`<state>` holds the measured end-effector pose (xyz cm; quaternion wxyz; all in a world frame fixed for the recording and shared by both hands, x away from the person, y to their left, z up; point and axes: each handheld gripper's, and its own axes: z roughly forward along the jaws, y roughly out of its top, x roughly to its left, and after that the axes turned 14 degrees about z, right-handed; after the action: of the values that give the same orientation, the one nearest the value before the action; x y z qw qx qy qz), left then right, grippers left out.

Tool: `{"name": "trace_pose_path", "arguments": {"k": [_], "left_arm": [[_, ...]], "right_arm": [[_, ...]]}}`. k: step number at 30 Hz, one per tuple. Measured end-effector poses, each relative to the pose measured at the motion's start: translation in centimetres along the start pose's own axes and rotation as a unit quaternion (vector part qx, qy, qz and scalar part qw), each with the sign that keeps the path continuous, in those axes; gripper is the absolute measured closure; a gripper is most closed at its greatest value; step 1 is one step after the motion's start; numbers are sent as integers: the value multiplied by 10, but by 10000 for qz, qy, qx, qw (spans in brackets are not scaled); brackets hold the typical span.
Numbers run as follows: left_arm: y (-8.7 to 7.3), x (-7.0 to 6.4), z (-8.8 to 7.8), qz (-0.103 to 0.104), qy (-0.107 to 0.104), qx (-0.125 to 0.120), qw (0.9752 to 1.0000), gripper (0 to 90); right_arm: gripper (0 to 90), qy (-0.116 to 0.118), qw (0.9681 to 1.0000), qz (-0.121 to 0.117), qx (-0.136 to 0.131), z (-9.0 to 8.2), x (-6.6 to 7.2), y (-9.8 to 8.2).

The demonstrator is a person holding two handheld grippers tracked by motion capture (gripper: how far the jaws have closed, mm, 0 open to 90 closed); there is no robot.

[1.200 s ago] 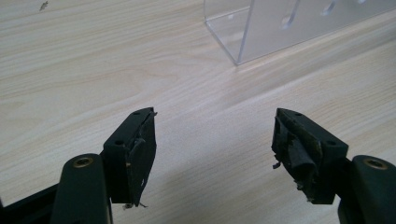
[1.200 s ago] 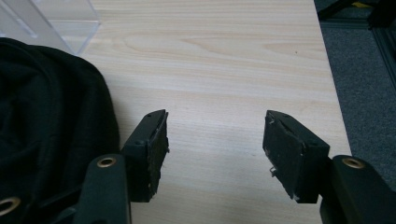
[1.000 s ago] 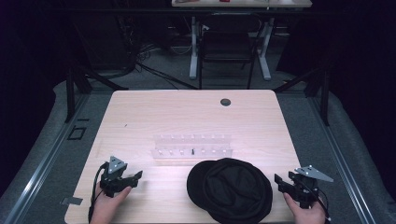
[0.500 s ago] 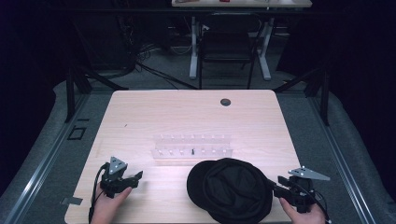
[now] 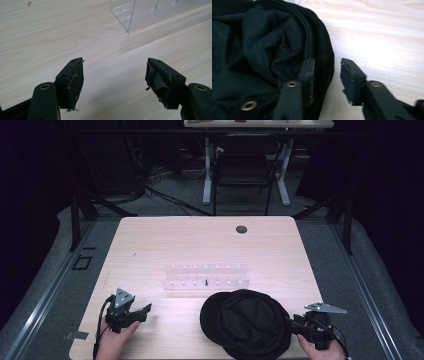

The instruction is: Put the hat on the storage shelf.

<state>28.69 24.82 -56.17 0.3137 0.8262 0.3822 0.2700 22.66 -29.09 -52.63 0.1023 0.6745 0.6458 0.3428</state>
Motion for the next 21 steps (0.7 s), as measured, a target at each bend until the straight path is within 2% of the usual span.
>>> {"name": "trace_pose_path", "arguments": {"k": [2,7,15,21], "left_arm": [[0,0,1,-15,-7,8,10000,310],[0,0,1,11,-5,17,10000,310],[0,1,1,-9,0,13,10000,311],[0,1,2,6,10,27,10000,312]], "right_arm": [[741,52,10000,15,64,4,-1,1],[837,101,9999,-46,90,9,0,6],[860,162,9999,12,27,16,-1,28],[864,146,9998,120,112,24,-8,50]]}}
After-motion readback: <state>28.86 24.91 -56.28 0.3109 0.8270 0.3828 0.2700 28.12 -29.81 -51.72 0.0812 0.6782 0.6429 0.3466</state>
